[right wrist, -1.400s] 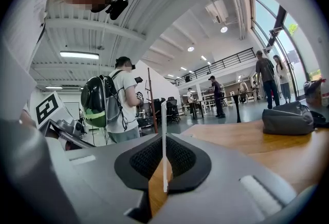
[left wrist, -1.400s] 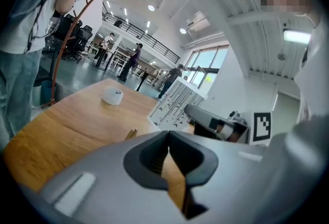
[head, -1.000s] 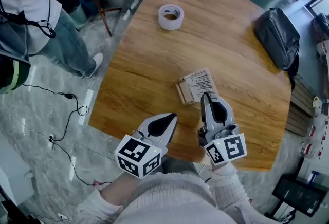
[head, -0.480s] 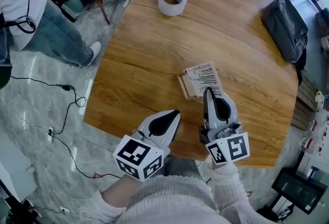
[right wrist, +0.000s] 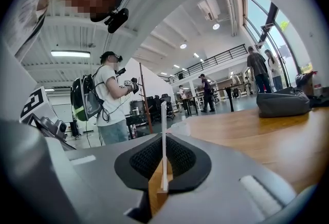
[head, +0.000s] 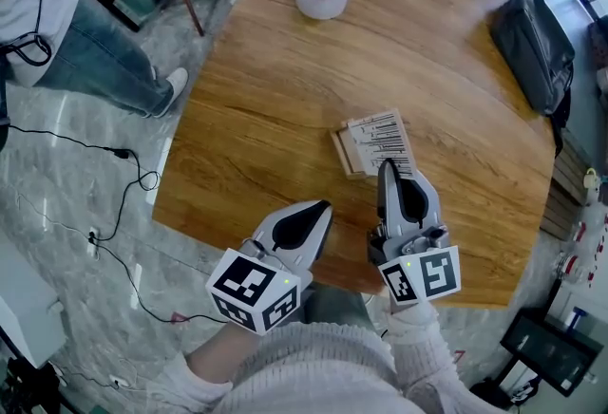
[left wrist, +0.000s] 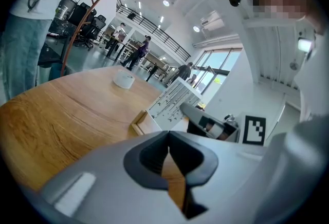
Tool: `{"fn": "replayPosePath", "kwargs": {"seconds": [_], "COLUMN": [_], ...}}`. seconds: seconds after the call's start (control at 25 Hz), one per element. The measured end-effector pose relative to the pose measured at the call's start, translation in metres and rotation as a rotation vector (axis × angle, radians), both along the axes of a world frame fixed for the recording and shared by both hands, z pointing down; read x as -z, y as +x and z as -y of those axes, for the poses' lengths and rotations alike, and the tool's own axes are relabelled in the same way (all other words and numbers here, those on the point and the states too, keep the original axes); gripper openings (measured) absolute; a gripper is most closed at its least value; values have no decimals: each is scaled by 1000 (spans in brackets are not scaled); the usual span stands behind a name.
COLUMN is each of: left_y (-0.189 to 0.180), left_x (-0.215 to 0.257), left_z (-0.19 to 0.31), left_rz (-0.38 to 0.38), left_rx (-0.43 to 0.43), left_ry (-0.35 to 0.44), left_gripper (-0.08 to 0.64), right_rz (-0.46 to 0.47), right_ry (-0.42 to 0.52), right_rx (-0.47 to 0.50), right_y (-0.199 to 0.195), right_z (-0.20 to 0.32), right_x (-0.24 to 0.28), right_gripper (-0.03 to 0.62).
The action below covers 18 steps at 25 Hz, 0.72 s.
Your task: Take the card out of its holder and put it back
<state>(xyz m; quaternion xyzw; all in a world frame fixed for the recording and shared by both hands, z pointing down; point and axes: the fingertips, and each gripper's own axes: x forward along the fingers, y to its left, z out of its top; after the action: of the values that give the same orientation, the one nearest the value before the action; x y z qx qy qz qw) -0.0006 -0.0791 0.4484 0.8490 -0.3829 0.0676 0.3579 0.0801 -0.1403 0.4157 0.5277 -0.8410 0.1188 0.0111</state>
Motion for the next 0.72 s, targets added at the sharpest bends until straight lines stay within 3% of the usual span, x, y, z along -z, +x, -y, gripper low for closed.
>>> {"fn": "replayPosePath", "kwargs": {"seconds": [0.72], "left_y": [-11], "left_x": [-7], "left_z": [-2], "left_rz": [1], "left_rx": [17], "left_ry": [-20], "left_gripper": [8], "right_rz": [-35], "right_ry": [-29], "right_rx": [-41], "right_y": [-8], "right_z": [-2], "right_x": [-20], "right_gripper": [8]}}
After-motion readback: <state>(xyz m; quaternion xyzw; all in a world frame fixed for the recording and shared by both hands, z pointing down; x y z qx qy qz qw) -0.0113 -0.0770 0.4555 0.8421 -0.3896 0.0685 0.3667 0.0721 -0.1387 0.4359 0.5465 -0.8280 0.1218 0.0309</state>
